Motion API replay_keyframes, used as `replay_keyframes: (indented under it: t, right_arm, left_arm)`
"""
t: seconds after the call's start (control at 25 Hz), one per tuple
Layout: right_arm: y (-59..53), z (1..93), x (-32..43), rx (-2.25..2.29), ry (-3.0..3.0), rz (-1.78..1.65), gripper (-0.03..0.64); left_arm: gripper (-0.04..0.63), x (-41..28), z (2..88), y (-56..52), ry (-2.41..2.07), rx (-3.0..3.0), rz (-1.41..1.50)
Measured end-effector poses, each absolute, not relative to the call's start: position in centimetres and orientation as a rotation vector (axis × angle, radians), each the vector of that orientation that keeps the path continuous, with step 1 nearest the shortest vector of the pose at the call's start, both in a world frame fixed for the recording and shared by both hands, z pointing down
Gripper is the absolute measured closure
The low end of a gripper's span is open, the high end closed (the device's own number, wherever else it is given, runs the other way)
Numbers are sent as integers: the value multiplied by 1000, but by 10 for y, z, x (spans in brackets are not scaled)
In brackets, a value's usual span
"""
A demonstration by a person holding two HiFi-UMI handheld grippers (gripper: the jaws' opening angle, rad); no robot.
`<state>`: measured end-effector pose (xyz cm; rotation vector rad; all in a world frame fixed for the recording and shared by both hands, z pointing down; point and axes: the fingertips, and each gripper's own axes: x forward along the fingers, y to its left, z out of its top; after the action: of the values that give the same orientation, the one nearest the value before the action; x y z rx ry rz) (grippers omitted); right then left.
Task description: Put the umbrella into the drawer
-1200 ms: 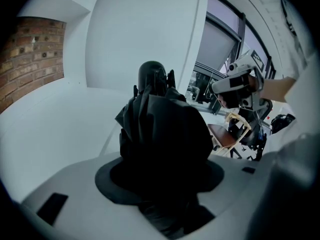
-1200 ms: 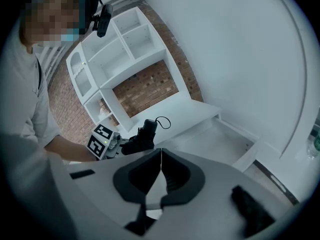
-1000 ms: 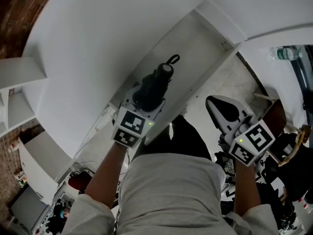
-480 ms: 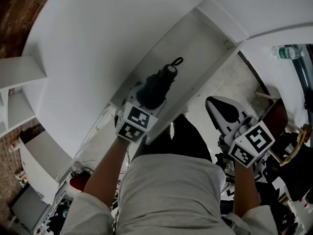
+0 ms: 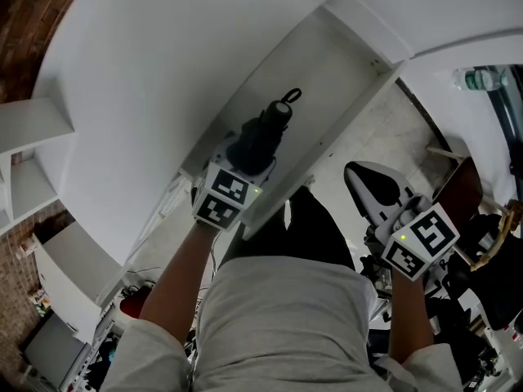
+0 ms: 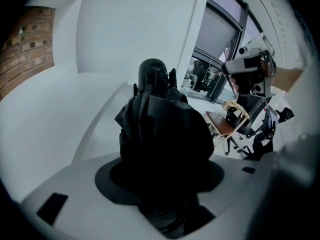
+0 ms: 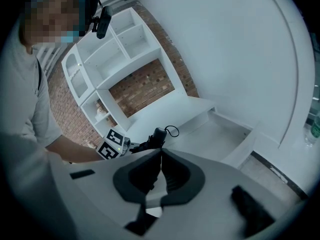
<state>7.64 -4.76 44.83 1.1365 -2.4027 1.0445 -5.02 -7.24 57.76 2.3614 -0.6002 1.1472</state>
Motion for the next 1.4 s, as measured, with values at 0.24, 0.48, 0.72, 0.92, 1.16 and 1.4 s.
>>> replay_keyframes:
  t: [0.24, 0.48, 0.72, 0.92, 1.16, 1.4]
  right_arm:
    - [-42, 452, 78, 1142, -2392, 1060, 589]
    - [-40, 456, 80, 1146, -2385, 1072, 589]
    - [-41, 458, 78, 1140, -2388, 1078, 589]
    - [-42, 460, 79, 1140, -2386, 1084, 589]
    - [-42, 461, 83, 1142, -2380, 1092, 589]
    - [-43, 466, 86, 1137, -2371, 1106, 589]
  left_arm:
    - [331, -45, 585, -72, -581, 2354, 1158]
    - [331, -43, 594, -72, -582, 2331, 1170]
    - [331, -42, 600, -75, -601, 2310, 1163]
    - [331, -41, 605, -80, -613, 2292, 1163]
    - [331, -36, 612, -84, -614, 2275, 1186]
    - [331, -28, 621, -88, -592, 2259, 1240]
